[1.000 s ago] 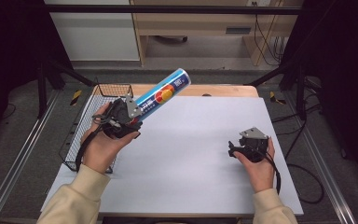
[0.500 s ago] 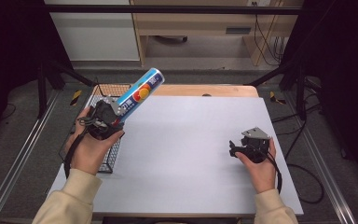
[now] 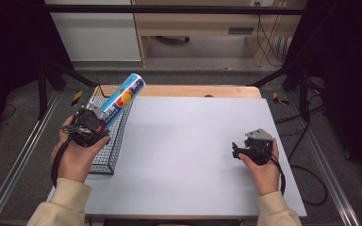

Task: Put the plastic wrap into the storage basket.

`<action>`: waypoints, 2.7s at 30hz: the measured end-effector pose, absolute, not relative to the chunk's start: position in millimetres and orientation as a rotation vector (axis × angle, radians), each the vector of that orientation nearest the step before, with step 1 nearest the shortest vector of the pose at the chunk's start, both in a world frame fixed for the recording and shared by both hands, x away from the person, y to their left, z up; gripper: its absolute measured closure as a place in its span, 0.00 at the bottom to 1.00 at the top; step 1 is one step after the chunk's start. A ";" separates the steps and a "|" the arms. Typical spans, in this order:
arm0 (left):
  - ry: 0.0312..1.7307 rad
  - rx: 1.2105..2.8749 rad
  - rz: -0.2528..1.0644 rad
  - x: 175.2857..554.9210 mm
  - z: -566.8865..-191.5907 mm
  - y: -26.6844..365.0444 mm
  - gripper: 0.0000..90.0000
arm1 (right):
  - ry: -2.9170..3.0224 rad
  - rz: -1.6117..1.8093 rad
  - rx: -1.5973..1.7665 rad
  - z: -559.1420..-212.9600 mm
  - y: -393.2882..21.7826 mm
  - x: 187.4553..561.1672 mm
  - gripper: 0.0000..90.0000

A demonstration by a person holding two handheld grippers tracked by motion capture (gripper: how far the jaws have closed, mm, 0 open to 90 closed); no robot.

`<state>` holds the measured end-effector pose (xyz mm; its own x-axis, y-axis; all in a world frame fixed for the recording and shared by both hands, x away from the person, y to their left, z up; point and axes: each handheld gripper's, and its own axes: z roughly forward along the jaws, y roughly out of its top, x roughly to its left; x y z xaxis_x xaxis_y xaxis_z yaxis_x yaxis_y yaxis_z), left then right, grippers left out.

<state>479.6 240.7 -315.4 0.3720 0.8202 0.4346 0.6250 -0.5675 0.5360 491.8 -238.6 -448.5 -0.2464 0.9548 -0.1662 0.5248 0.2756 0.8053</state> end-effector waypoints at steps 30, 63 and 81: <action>1.587 2.377 0.888 494.6 -344.5 265.9 0.35 | 1.912 0.850 1.335 -448.7 -235.4 488.3 0.11; 1.695 2.476 0.756 503.3 -374.9 277.8 0.35 | 1.955 0.842 1.329 -452.6 -230.2 489.3 0.11; 1.680 2.568 0.708 511.1 -376.0 268.9 0.35 | 1.969 0.837 1.334 -453.9 -230.8 490.0 0.10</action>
<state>511.1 268.9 -376.0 0.3297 0.8683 0.3706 0.8717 -0.4307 0.2336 490.0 -230.8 -453.9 -0.3064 0.9422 -0.1353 0.5562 0.2926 0.7778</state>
